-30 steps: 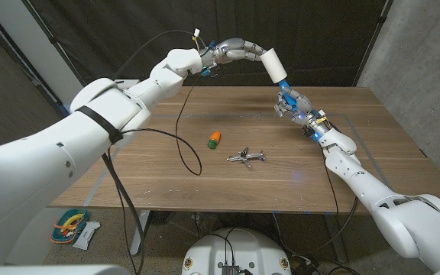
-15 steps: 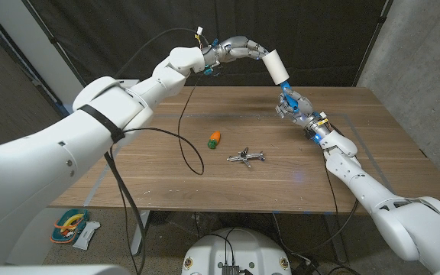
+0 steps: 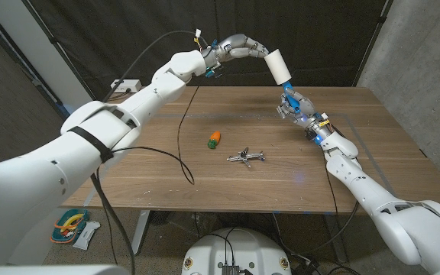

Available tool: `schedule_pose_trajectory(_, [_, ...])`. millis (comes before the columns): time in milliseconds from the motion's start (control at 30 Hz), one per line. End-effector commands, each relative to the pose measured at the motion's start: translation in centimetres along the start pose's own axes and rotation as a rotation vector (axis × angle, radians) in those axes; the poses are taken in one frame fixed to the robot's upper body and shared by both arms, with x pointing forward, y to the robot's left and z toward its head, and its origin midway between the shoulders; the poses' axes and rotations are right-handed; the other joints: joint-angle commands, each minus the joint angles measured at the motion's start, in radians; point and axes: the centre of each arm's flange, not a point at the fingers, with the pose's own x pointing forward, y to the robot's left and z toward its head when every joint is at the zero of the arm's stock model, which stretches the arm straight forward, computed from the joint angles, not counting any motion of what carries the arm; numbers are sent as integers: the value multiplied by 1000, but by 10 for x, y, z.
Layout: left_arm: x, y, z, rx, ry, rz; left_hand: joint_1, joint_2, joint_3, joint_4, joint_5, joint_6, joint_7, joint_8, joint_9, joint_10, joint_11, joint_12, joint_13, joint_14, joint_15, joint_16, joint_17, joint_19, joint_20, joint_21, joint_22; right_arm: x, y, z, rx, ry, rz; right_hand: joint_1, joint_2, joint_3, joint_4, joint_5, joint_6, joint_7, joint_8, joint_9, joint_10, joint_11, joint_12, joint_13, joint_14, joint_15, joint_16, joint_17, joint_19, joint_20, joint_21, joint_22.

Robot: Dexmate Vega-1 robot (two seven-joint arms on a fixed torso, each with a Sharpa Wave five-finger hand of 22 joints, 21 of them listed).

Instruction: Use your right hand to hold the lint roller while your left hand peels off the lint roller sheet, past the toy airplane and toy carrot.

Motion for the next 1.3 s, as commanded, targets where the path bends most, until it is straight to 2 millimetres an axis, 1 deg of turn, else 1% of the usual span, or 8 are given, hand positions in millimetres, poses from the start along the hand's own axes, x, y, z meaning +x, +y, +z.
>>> schedule_pose_trajectory(33, [-14,-7,15,85,17,41,33,6,13,-4,3,59,80,26,28,24,-4,12,10,14,-114,13,7,4,-7,15,8,-3,2,3,10,-27,-2,-49,54,226,212,-4,105,54,7,2,31,-2,164,2,4,-10,7,1,-4,-31,4,1])
schedule_pose_trajectory(200, [-17,-10,16,98,31,36,58,-3,16,-14,10,77,104,41,53,40,-6,23,18,19,-126,14,4,5,-23,30,13,-4,3,4,10,-62,-11,-50,54,227,212,-4,103,55,10,2,29,0,163,2,4,-10,7,1,-4,-32,5,1])
schedule_pose_trajectory(367, [-21,-12,16,99,36,26,81,-9,20,-19,22,82,126,50,77,52,-12,31,24,20,-129,11,0,2,-29,42,17,-4,3,4,12,-87,-21,-51,54,228,211,-4,104,55,11,-1,30,1,163,2,4,-10,7,1,-4,-32,5,1])
schedule_pose_trajectory(600, [-30,-14,17,104,40,35,93,-29,19,-22,37,114,137,67,100,68,-18,42,30,29,-138,3,-10,1,-44,55,20,-7,4,3,14,-99,-34,-52,54,229,210,-4,101,56,14,-2,31,-2,164,2,5,-10,7,1,-5,-31,6,1])
schedule_pose_trajectory(1000, [-47,-15,16,100,56,57,88,-42,29,-15,69,143,154,84,123,69,-22,48,37,32,-143,-20,-24,-5,-58,67,22,-10,4,3,12,-112,-46,-54,54,230,209,-4,100,57,19,-4,31,1,163,2,5,-10,7,1,-6,-30,7,1])
schedule_pose_trajectory(1167, [-53,-16,14,91,61,63,83,-55,39,-14,104,161,159,100,139,65,-24,50,42,31,-144,-33,-28,-14,-68,72,22,-9,4,3,13,-114,-45,-55,55,231,208,-4,100,57,21,-6,31,2,164,2,5,-10,7,1,-5,-30,8,1])
schedule_pose_trajectory(1267, [-57,-17,14,86,66,67,83,-65,48,-15,134,174,167,115,151,64,-24,52,45,34,-145,-40,-29,-19,-72,77,22,-5,3,1,18,-113,-36,-55,55,231,208,-4,100,57,22,-6,32,2,164,2,5,-10,7,1,-5,-29,8,1])
schedule_pose_trajectory(1300, [-57,-17,14,86,67,67,84,-72,55,-16,157,177,169,124,160,63,-25,53,47,35,-144,-45,-28,-21,-72,81,22,-5,3,1,18,-114,-35,-55,55,231,208,-5,99,56,22,-7,32,0,164,2,5,-10,7,1,-5,-29,8,1])
